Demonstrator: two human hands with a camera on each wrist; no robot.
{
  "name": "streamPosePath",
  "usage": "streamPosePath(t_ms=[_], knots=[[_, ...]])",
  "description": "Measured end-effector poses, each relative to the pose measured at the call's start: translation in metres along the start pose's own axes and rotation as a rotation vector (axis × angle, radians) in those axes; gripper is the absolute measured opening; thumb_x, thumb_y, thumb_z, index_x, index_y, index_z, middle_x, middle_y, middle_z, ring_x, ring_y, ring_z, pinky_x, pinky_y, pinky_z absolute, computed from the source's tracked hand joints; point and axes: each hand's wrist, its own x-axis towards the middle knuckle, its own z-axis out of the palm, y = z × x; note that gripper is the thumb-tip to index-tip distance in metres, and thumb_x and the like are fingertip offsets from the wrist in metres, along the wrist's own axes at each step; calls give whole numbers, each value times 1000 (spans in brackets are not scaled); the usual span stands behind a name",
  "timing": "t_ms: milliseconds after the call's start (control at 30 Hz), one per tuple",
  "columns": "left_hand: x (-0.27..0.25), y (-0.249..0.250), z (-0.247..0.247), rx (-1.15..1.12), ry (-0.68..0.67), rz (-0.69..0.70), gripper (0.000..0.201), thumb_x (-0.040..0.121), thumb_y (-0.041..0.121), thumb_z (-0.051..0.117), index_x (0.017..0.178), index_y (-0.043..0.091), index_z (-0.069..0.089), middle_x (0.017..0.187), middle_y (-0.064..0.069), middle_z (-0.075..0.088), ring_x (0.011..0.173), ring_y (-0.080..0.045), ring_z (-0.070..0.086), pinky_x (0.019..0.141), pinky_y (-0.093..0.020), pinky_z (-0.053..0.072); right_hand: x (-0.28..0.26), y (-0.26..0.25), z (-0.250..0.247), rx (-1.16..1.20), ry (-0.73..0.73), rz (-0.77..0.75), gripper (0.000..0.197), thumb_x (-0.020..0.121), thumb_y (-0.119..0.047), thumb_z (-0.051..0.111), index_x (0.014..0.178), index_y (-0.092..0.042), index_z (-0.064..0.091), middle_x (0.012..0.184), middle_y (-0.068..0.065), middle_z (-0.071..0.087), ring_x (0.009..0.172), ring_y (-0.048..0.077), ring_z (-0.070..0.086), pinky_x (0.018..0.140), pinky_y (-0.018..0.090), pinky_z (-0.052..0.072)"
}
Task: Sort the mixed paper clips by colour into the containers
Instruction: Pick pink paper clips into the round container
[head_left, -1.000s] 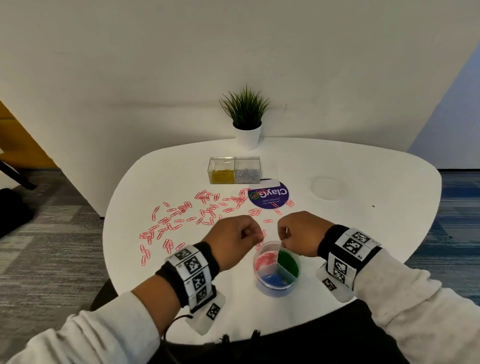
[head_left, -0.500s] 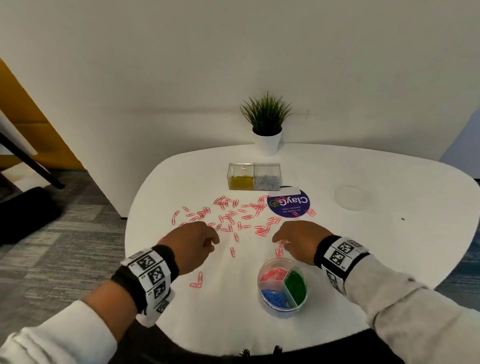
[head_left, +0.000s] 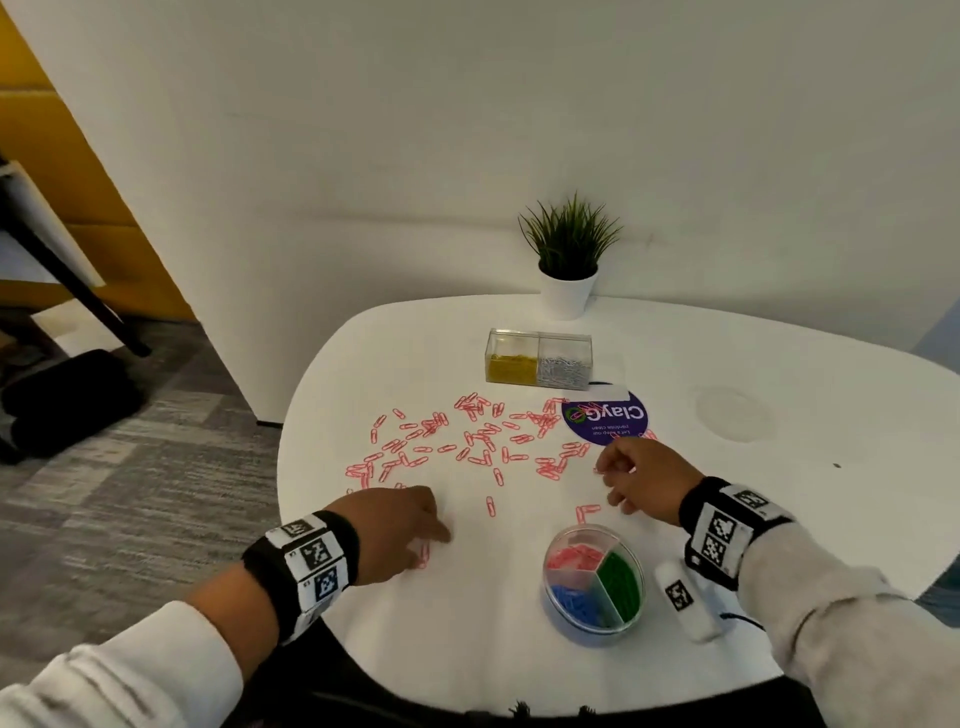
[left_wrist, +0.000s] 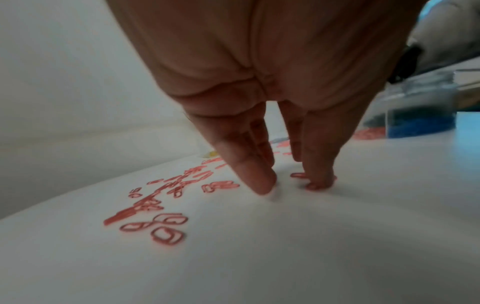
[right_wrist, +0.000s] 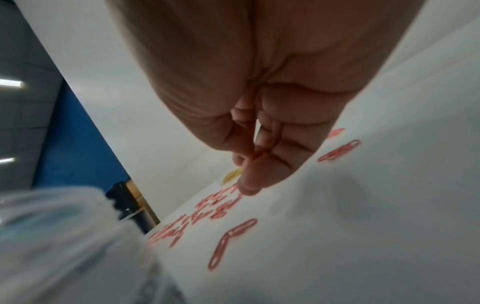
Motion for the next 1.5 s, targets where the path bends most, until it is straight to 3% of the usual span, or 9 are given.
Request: streamPosePath(t_ms=[200,567,700,800,867,1100,1167,1333,1500], knots=[[8,-5,15,72,64,103,27,101,34,45,119,32,64,118,12,57,112,-16,57,96,-33,46,4,-17,21,-624,-178,-175,27,82,-48,72,93,-28,57,91,-12,57,82,9,55,71,23,44],[8,-13,1,-297,238,-200,11,79,29,59,74,19,60,78,5,66,75,-19,63,71,-30,55,7,-4,18,-833,-208,-250,21,84,-8,49,85,-29,47,86,-11,52,79,12,52,63,20,36],[-7,-54,-20,-1362,445,-402,9,83,2,73,84,2,64,88,-21,74,73,-25,71,63,-29,58,12,8,-5,-148,-72,8,18,83,1,57,82,-17,61,80,0,62,65,15,55,59,22,45],[-16,-79,-19,-1674,563,-442,19,88,-6,66,102,6,62,91,-23,71,72,-25,69,57,-27,58,-1,-1,-21,724,79,160,25,87,16,46,81,-6,56,72,10,50,58,18,44,47,22,43],[-17,-86,-13,-1534,493,-519,20,91,-8,56,103,5,67,82,-18,69,68,-23,66,58,-28,57,-13,-13,-28,736,89,101,25,88,17,47,81,-5,56,73,10,53,60,18,45,51,24,44],[-3,-77,-3,-1178,186,-792,10,78,-6,63,70,-5,67,68,-21,64,57,-26,59,67,-37,58,-66,-50,3,-584,-172,-490,20,87,-12,54,95,-27,64,89,-17,58,82,2,55,73,12,42],[1,-77,-5,-967,191,-773,19,78,16,73,77,-3,72,75,-17,73,69,-28,69,84,-43,60,-68,-45,14,-681,-237,-515,20,93,-18,50,103,-30,62,99,-15,57,90,5,54,82,22,46],[1,-48,-1,-234,176,-638,54,79,61,67,105,13,64,105,-5,64,94,-21,60,75,-28,47,-77,-40,24,-836,-251,-554,33,98,-26,51,129,-35,58,124,-16,60,109,11,59,93,25,47],[12,-28,7,-82,160,-491,35,94,38,53,119,15,61,122,-6,58,111,-24,58,93,-30,48,-74,-44,0,-588,-89,-503,25,96,-27,54,114,-35,68,112,-22,66,96,-2,61,87,15,45]])
